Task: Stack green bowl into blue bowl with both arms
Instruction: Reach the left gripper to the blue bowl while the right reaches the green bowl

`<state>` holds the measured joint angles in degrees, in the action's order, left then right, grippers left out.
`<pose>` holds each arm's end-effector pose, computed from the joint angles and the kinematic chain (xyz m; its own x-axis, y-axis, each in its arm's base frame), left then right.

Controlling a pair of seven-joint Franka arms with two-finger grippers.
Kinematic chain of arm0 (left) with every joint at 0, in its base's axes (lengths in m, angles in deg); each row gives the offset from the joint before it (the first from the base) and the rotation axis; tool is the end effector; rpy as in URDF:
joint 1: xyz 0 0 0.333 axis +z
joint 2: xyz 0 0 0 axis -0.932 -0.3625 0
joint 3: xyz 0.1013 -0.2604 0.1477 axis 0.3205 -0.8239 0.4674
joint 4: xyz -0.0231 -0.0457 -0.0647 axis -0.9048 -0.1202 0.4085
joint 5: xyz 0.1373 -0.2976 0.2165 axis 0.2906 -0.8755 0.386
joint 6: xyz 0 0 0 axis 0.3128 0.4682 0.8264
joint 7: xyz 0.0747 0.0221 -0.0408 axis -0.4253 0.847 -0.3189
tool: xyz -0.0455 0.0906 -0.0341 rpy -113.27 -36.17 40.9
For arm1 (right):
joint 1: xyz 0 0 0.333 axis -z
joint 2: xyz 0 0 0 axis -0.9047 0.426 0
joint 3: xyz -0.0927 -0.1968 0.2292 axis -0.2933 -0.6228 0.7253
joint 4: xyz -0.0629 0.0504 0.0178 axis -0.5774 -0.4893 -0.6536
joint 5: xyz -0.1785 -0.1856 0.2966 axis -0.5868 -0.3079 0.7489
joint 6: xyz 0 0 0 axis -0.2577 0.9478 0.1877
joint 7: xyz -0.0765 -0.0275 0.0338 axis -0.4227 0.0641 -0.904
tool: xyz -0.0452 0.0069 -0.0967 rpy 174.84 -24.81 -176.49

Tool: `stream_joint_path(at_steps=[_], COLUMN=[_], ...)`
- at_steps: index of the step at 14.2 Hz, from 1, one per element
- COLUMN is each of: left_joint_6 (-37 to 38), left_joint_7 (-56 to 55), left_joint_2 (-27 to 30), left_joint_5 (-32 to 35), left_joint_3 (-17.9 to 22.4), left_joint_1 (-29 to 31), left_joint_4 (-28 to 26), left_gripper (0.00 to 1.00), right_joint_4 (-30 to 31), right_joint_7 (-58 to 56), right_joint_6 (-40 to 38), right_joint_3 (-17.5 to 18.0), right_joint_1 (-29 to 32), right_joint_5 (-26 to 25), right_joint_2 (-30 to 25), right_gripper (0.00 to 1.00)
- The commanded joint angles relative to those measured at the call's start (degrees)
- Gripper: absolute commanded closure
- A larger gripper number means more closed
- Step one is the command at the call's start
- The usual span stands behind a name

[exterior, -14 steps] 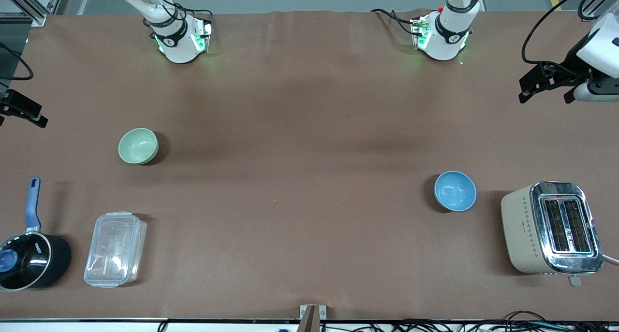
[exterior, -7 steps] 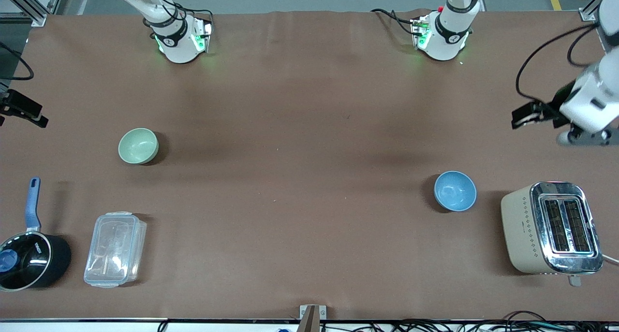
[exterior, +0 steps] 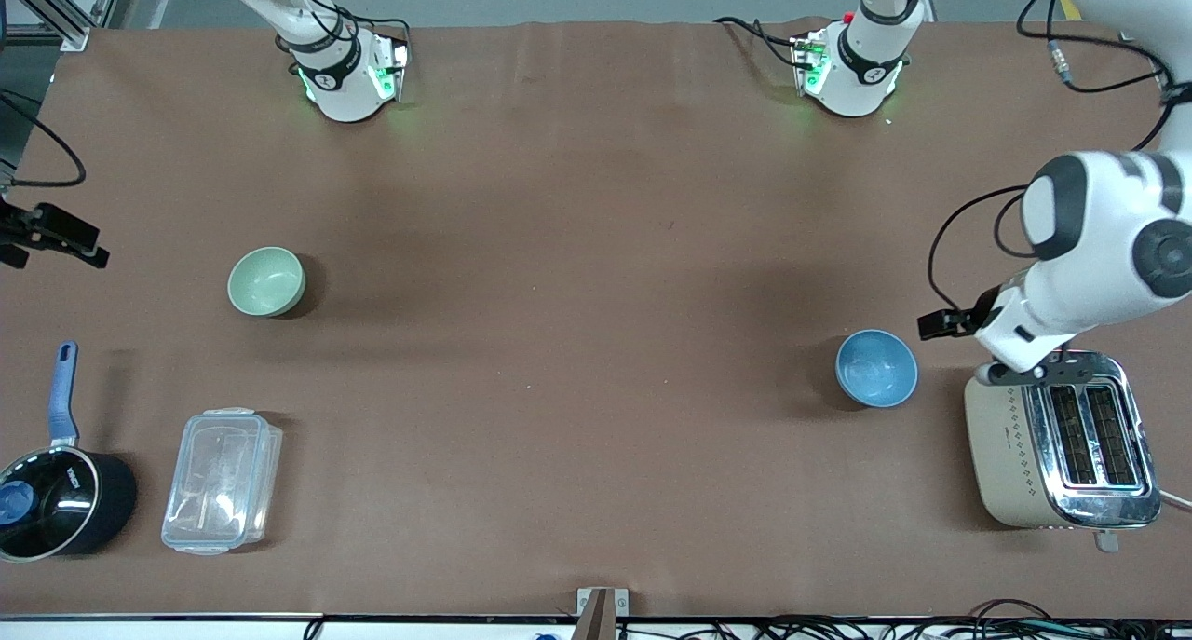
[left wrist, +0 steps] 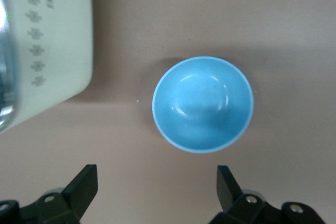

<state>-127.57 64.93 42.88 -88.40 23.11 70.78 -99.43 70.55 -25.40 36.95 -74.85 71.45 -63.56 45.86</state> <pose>0.6220 -0.0215 0.3403 0.9952 -0.0015 -0.0979 -0.0016 -1.0000 -0.0012 0.5715 -0.0974 0.5719 0.9990 0.0082 0.0438 0.0082 -1.0000 0.0019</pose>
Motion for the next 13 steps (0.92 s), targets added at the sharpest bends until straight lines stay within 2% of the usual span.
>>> stream_joint_path(at_steps=[1, 3, 4, 6, 8, 13], left_joint_6=[-5.30, -8.21, -9.00, -9.19, -9.28, -9.28], left_joint_7=[0.17, 0.17, 0.17, -0.09, -0.09, -0.09], left_joint_2=[-4.81, -7.80, -9.12, -11.14, -12.47, -12.82], left_joint_5=[2.19, 2.28, 2.28, 2.28, 2.28, 2.19], left_joint_3=[-0.07, -0.07, -0.07, -0.07, -0.07, -0.07], left_joint_1=[0.42, 0.69, 0.60, 0.51, 0.60, 1.04], left_joint_4=[-0.34, -0.69, -0.69, -0.52, -0.17, 0.36], left_gripper=[0.02, 0.07, 0.13, 0.29, 0.43, 0.97], right_joint_4=[9.46, 16.85, 20.71, 27.04, 30.49, 34.27], right_joint_7=[-3.79, -4.85, -5.99, -6.26, -6.17, -6.35], right_joint_6=[8.04, 17.09, 21.92, 27.92, 32.14, 40.76], right_joint_3=[0.33, 0.33, 0.33, 0.33, 0.42, 0.51], right_joint_1=[3.52, 5.01, 5.98, 6.43, 6.51, 7.57], right_joint_5=[-0.74, -2.15, -2.24, -2.25, -2.25, -2.16], right_joint_2=[-1.31, -1.31, -0.96, -0.87, 1.49, 8.17], right_gripper=[0.01, 0.01, 0.01, 0.02, 0.02, 0.03])
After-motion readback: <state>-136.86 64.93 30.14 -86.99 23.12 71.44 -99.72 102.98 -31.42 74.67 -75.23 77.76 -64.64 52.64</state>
